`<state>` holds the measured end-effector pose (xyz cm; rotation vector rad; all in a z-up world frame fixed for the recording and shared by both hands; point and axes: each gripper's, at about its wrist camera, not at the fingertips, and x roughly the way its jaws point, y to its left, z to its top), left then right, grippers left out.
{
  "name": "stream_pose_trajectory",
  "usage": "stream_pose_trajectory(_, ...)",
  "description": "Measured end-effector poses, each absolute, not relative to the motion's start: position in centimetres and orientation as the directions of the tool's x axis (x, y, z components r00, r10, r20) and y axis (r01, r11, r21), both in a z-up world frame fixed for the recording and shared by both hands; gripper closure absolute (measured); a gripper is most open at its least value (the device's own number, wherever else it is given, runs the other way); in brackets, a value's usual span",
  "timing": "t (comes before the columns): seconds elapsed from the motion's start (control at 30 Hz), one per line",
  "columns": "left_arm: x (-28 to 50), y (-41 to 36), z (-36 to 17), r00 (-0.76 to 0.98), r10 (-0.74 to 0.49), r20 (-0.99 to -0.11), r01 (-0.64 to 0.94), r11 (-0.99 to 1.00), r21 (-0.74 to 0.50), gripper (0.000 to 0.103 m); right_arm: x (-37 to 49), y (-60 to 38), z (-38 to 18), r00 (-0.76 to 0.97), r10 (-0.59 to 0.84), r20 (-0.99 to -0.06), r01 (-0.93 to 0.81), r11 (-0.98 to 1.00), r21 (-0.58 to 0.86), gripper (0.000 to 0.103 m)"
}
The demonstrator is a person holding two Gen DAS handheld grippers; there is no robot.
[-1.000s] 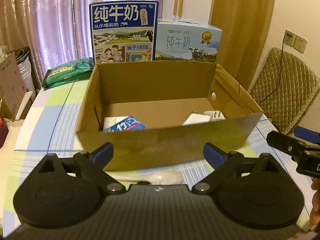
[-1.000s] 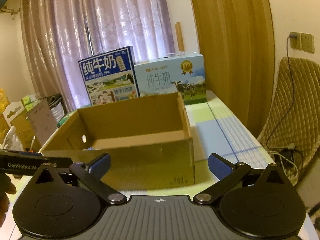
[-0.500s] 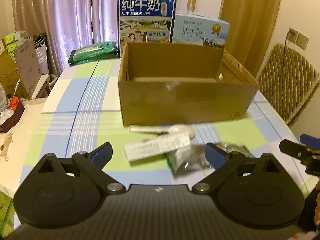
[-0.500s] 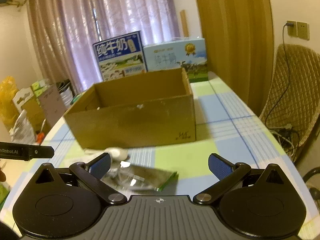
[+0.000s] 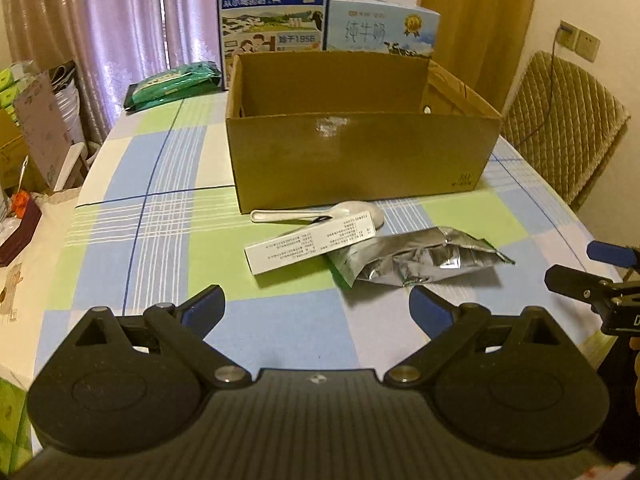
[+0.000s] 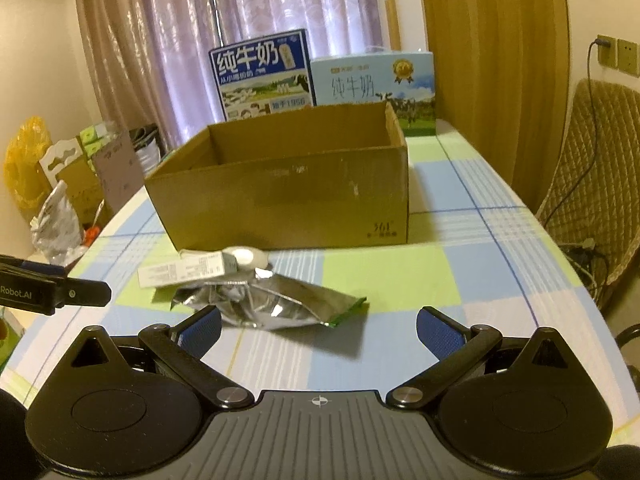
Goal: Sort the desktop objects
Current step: 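Withdraw both tools from the box back toward the foil pouch and medicine box, then grasp the white medicine box with the left tool while the right tool grasps the silver foil pouch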
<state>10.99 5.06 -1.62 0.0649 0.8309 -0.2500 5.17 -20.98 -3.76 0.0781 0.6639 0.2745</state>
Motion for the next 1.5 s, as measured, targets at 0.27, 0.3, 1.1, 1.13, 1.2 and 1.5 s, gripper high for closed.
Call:
stream_pose_trajectory(0.27, 11.3, 5.1, -3.1, 0.615, -0.196, -0.764, 0.284, 0.959, -0.017, 0.006, 5.6, -20.3, -4.6, 0.722, 0.296, -0.626, -0.266, 0.953, 0.145, 0.002)
stream_pose_trajectory(0.3, 11.4, 5.1, -3.2, 0.612, -0.194, -0.766, 0.287, 0.958, -0.014, 0.006, 5.6, -20.2, -4.7, 0.717, 0.298, -0.630, -0.271, 0.952, 0.142, 0.002)
stream_pose_trajectory(1.1, 12.3, 4.9, -4.1, 0.575, -0.197, -0.794, 0.375, 0.926, 0.042, 0.006, 9.3, -16.6, -4.5, 0.603, 0.362, -0.711, -0.557, 0.829, -0.050, 0.002)
stream_pose_trajectory(1.13, 12.4, 4.8, -4.1, 0.572, -0.195, -0.797, 0.388, 0.920, 0.053, 0.006, 9.6, -16.4, -4.5, 0.592, 0.362, -0.720, -0.577, 0.814, -0.065, 0.002)
stream_pose_trajectory(1.2, 12.6, 4.6, -4.3, 0.562, -0.201, -0.802, 0.426, 0.902, 0.073, 0.006, 10.3, -15.9, -4.7, 0.566, 0.360, -0.742, -0.614, 0.785, -0.087, 0.002)
stream_pose_trajectory(1.5, 13.4, 3.6, -5.5, 0.521, -0.230, -0.822, 0.665, 0.713, 0.222, 0.007, 12.3, -13.8, -5.7, 0.472, 0.344, -0.812, -0.802, 0.551, -0.233, 0.002)
